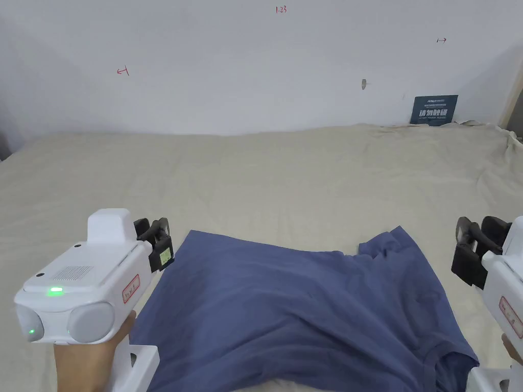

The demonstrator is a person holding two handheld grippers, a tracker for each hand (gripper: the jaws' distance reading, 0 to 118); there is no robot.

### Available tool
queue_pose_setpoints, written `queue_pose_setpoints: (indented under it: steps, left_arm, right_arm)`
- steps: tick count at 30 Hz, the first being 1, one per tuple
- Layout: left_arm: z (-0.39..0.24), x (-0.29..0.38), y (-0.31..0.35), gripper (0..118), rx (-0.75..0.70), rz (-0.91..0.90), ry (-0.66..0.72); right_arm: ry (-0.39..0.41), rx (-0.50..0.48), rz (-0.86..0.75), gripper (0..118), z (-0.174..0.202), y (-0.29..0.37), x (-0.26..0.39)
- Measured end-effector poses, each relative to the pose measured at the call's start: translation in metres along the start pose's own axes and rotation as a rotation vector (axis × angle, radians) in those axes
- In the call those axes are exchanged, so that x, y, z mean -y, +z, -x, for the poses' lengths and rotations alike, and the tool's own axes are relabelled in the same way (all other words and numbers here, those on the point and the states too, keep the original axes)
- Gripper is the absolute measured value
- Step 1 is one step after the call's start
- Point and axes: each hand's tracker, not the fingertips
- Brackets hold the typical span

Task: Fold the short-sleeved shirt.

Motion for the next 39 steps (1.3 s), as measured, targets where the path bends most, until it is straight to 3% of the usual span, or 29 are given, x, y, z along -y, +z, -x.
queue_pose_setpoints:
  steps: [1,2,9,15,24,33,34,36,39]
  left_arm:
    - [-0.002,0.001,0.000,10,0.010,-0.007,-0.001]
    - [-0.004,0.003,-0.001,0,0.009,-0.009,-0.007]
    - [0.002,0.005,-0.021,0,0.025,0.036,0.029]
    - [0.014,-0.009,-0.082,0,0.059,0.160,0.024]
    - [0.027,-0.024,-0.224,0,0.073,0.360,-0.030]
    - [0.032,0.006,-0.373,0,0.053,0.632,-0.039]
    - [0.034,0.011,-0.386,3,0.067,0.669,-0.036]
    - [0.038,0.020,-0.403,20,0.065,0.726,-0.012]
    - [0.043,0.034,-0.420,71,0.057,0.761,-0.041]
  right_arm:
    - [0.008,0.005,-0.017,6,0.001,0.000,0.000]
    - [0.014,0.028,-0.033,1,0.003,0.000,0.000]
    - [-0.005,0.034,-0.039,0,-0.002,-0.016,0.005]
    - [-0.004,0.041,-0.010,0,-0.007,-0.045,0.008]
    - [0.005,0.050,0.035,0,-0.006,-0.091,0.016]
    - [0.033,0.066,0.095,0,-0.004,-0.135,0.026]
    - [0.037,0.068,0.101,0,-0.005,-0.140,0.028]
    - [0.042,0.072,0.114,0,-0.008,-0.146,0.031]
    - [0.055,0.080,0.127,0,-0.011,-0.150,0.036]
